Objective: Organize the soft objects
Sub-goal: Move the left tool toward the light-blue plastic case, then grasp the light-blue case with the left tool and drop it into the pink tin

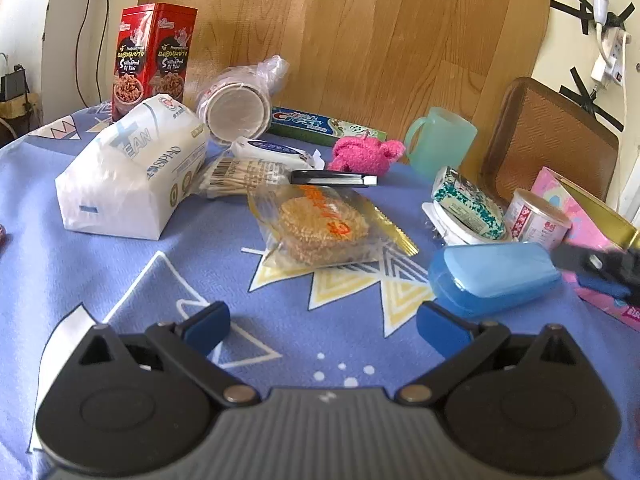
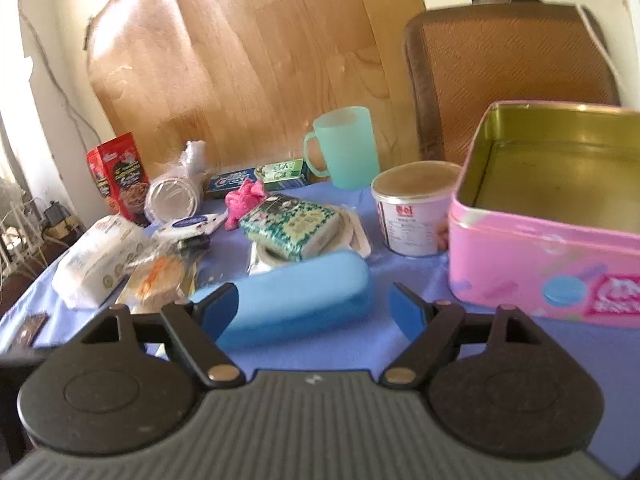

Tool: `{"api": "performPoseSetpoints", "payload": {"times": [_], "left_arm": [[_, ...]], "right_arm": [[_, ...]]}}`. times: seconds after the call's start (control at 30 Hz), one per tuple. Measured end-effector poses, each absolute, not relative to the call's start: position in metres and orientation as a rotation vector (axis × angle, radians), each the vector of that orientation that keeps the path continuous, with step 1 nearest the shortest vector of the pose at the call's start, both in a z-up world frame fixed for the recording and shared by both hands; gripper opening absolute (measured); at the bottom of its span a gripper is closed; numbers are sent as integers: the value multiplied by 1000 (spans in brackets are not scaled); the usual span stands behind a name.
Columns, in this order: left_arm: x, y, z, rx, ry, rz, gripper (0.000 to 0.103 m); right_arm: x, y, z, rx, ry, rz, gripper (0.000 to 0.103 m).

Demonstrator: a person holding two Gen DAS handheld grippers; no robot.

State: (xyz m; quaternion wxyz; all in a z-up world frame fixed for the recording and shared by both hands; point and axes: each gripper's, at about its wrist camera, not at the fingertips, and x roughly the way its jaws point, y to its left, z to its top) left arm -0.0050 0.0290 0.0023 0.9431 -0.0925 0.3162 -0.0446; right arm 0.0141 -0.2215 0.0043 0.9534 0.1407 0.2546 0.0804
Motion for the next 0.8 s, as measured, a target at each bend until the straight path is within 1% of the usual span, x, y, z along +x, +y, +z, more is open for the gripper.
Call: {"api": "performPoseSetpoints", "payload": {"times": [0.13,0.17,0.2,0.27,0.33,0.4,0.43,0.5,0.53,0.63,0.67,0.7,0.77,0.8], "left_arm": [[-7,31,3,-191,643,-102,103],[-6,31,3,-195,644,-105,103],[-6,32,3,-203,651,-107,103],[-6,33,3,-224,655,-113,103],[-6,36,2,-245,657,-123,103],[-6,40,3,-269,655,-139,103],[-6,41,3,-279,651,-156,103],[-4,42,9,-290,651,-190,103],[-3,41,12,-286,634,-200,103],[4,34,23,-286,607,-258,102],[7,33,25,-301,620,-282,102],[12,29,26,-301,621,-304,101],[26,20,24,-295,639,-336,94],[34,18,20,-295,668,-337,88]], "right_arm": [[36,-230,-5,357,557,166,84],[39,-233,-9,385,587,192,79],[38,-234,-12,415,616,215,70],[25,-230,-13,430,640,275,66],[0,-219,-11,382,631,318,66],[-28,-206,-8,251,581,342,67],[-37,-200,-6,180,559,336,68],[-51,-185,-5,27,523,335,75],[-52,-184,-4,-19,515,340,76],[-41,-177,2,-85,500,349,85],[-31,-177,2,-87,501,369,91],[-23,-175,3,-84,514,393,96],[-7,-175,0,-87,548,432,97],[1,-174,-2,-96,562,453,97]]}}
